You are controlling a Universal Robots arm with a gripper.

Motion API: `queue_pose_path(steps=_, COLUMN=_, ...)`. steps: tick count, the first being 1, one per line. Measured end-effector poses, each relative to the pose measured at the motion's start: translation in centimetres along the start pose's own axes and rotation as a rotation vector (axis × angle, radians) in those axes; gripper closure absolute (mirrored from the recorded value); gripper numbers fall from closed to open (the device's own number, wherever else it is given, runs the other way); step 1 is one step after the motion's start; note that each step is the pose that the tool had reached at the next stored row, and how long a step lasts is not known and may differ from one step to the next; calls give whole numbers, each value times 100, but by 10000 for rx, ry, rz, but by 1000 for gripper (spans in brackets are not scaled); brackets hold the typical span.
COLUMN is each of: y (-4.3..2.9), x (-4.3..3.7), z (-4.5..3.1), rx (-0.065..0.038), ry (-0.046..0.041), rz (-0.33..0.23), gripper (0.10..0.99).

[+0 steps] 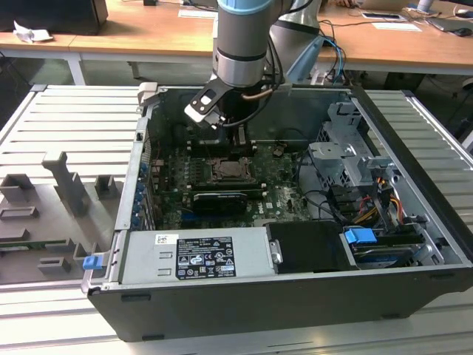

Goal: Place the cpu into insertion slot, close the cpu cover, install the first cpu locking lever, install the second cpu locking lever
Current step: 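Install the first cpu locking lever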

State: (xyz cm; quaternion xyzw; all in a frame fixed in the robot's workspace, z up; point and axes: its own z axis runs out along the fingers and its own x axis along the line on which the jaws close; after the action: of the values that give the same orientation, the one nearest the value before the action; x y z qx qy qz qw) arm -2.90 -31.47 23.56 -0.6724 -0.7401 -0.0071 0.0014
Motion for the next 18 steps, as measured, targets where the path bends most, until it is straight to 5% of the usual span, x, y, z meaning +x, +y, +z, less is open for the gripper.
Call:
queue_pose_path(steps=13, y=4, x=4, z=-376, rx=-55, ry=-62, rz=-3, gripper=980)
queue_pose_path(steps=18, y=2, x=5, z=-403, rx=-54, ry=-62, rz=-147, gripper=980)
